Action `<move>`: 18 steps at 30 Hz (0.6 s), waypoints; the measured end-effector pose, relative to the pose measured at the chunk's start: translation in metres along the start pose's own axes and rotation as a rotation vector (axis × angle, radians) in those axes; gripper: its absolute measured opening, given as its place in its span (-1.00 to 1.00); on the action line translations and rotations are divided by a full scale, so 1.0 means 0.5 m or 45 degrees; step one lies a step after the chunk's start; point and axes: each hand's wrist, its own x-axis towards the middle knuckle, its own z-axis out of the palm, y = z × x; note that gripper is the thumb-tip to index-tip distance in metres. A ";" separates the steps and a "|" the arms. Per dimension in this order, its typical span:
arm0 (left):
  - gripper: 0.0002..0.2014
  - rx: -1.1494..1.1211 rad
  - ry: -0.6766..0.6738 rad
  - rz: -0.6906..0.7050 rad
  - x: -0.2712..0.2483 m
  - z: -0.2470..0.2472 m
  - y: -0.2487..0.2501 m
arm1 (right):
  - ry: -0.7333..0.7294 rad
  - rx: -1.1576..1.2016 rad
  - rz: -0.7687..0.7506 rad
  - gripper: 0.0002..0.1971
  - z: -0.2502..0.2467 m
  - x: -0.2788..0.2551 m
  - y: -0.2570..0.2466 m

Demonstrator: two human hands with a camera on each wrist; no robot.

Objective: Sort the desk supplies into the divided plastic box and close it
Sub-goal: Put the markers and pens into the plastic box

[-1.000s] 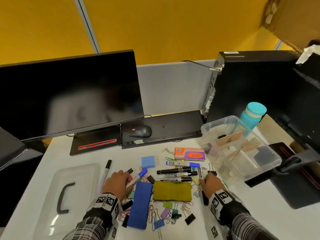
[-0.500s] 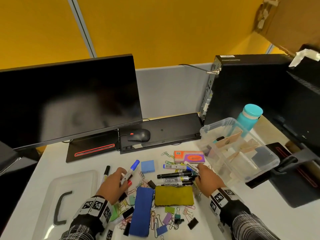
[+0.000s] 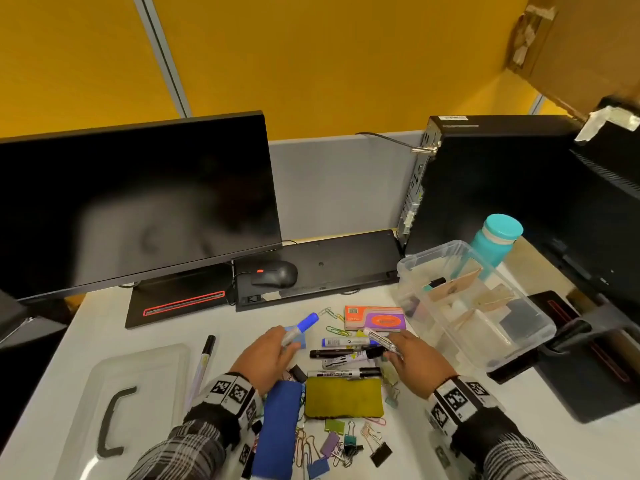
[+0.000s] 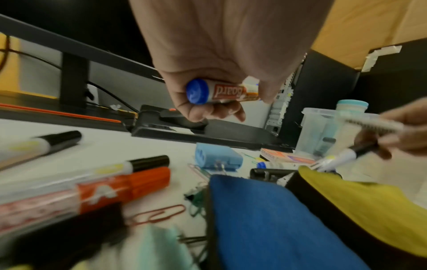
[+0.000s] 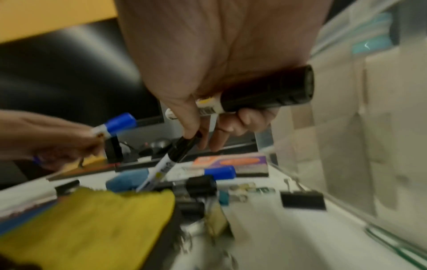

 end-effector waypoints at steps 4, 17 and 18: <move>-0.72 0.198 -0.112 0.039 0.054 0.037 0.035 | 0.187 0.138 -0.031 -0.73 -0.061 -0.024 -0.035; -0.62 0.506 -0.226 0.098 0.094 0.115 0.066 | 0.784 0.283 0.439 -0.80 -0.326 0.017 0.075; -0.62 0.520 -0.229 0.090 0.093 0.115 0.064 | 0.751 0.225 0.501 -0.78 -0.330 0.033 0.084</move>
